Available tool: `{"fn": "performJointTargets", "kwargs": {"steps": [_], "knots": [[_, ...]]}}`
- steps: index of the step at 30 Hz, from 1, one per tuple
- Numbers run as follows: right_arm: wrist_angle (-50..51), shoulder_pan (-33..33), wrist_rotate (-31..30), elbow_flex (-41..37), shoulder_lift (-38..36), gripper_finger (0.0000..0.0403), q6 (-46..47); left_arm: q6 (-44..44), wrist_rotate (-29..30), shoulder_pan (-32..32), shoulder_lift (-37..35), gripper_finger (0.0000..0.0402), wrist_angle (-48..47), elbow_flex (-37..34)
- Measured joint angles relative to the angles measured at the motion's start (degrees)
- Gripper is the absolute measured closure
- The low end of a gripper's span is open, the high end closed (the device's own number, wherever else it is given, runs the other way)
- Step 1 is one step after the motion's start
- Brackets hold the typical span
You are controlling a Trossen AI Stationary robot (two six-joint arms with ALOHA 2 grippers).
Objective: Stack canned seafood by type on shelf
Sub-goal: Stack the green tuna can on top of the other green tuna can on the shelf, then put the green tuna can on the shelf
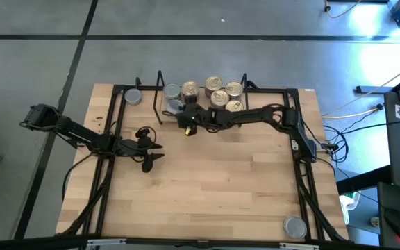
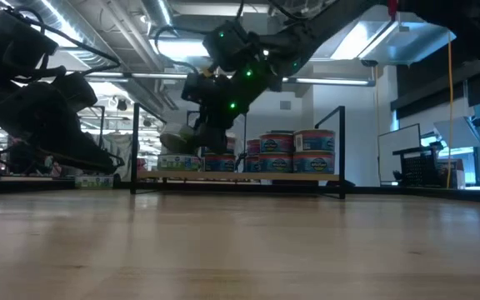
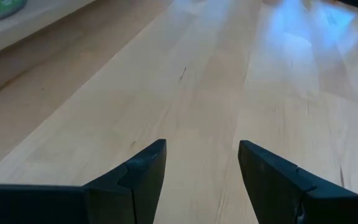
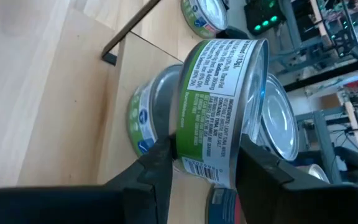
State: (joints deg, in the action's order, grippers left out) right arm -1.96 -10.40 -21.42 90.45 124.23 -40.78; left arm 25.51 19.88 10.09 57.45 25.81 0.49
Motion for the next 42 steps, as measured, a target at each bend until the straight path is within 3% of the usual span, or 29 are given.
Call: {"fn": "performJointTargets", "kwargs": {"steps": [7, 19, 24, 31, 36, 40, 42], "knots": [[-0.5, -0.17, -0.17, 0.07, 0.48, 0.0257, -1.35, 0.27, 0.04, 0.0, 0.13, 0.0202, 0.13, 0.02], [-0.92, -0.52, -0.47, 0.02, 0.61, 0.0139, -0.97, 0.27, 0.22, 0.0, 0.13, 0.0202, 0.12, 0.02], [-2.58, -0.54, -0.53, 0.02, 0.61, 0.0111, 3.11, 0.67, 0.24, 0.0, 0.13, 0.0202, 0.12, 0.02], [-3.24, -0.45, -2.16, 0.02, 0.61, 0.0112, 3.7, 1.51, 0.24, 0.0, 0.13, 0.0202, 0.12, 0.02], [1.51, 2.67, -4.95, -0.16, -2.33, 0.0122, 3.58, 1.94, 0.01, 0.0, 0.13, 0.0202, -0.08, 0.2], [10.53, 7.34, -3.46, 0.17, -8.72, 0.0134, 7.74, 0.1, -1.47, 0.38, 0.02, 0.0202, -2.94, 3.35], [19.14, 9.31, -2.11, 0.12, -11.12, 0.0141, 10.68, -1.04, -1.62, 0.87, -0.11, 0.0202, -10.08, 7.11]]}}
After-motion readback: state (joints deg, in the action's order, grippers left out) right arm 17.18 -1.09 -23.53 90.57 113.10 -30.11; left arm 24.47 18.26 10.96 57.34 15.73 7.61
